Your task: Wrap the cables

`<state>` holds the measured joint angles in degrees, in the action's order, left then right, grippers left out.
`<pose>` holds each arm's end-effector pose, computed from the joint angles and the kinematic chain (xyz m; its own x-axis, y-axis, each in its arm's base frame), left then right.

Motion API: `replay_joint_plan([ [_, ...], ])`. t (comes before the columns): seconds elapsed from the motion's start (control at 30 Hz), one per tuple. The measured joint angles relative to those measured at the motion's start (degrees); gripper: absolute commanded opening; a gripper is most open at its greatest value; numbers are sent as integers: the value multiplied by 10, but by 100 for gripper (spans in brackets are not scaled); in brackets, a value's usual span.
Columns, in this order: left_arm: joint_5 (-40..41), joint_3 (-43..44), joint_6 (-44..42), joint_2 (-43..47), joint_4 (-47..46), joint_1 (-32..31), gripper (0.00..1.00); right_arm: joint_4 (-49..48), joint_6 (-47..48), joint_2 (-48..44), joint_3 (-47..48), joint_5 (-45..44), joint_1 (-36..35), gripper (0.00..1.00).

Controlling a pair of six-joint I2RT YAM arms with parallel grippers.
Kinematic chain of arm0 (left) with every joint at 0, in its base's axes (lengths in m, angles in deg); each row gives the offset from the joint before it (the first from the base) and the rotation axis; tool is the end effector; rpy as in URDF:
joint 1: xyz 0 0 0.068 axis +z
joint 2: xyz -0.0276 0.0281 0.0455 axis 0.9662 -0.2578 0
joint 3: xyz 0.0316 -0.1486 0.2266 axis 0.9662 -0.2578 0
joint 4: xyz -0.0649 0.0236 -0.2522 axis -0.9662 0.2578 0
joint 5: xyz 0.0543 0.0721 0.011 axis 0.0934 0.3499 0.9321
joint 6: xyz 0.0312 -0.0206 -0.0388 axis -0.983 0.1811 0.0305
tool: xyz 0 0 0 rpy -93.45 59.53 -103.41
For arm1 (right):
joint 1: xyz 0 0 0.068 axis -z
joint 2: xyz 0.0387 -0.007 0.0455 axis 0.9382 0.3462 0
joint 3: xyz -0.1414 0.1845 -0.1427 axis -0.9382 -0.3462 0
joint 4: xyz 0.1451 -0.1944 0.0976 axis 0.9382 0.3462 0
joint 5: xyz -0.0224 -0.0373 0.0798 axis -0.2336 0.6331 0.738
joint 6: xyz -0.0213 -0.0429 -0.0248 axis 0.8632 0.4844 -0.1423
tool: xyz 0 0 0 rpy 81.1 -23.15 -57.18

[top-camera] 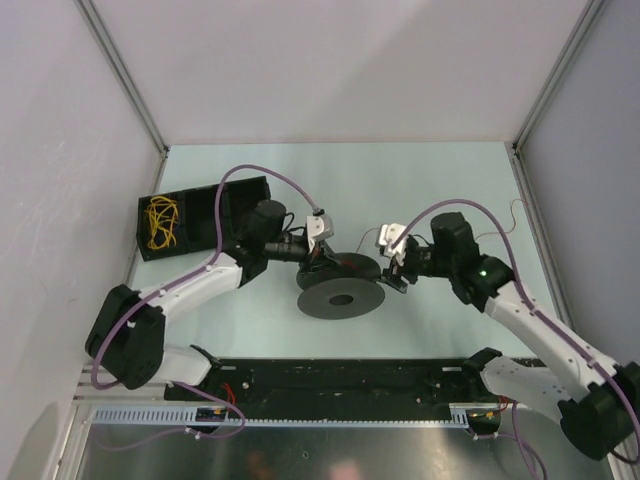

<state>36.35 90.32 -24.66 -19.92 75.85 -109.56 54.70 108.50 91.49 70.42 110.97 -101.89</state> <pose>0.2293 -0.1901 0.2501 -0.1106 0.2881 -0.9512 0.9921 0.0884 -0.0885 0.1776 0.1346 0.2896 0.1275 -0.5135 -0.8486 -0.9449 0.1971 -0.2613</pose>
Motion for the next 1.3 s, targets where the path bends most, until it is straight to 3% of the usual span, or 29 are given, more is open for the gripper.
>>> replay_joint_plan([
  [0.1, 0, 7, -1, 14, 27, 5, 0, 1, -10, -46, 0, -18, 18, 87],
  [0.2, -2, 31, 4, 28, 60, 15, 0, 1, -20, -79, 0, -40, 52, 92],
  [0.47, -21, 125, 23, 90, 108, 76, 0, -3, -12, -55, 0, -35, 214, 94],
  [0.6, -33, 181, 40, 114, 121, 103, 0, -7, 23, -1, 0, 3, 256, 94],
  [0.77, -45, 246, 71, 117, 124, 121, 0, -18, 67, 72, 0, 53, 243, 96],
  [1.07, -55, 289, 113, 119, 133, 123, 0, -68, 137, 211, -2, 72, 172, 96],
  [1.3, -56, 319, 131, 125, 136, 123, 0, -112, 176, 272, -2, 67, 160, 80],
])
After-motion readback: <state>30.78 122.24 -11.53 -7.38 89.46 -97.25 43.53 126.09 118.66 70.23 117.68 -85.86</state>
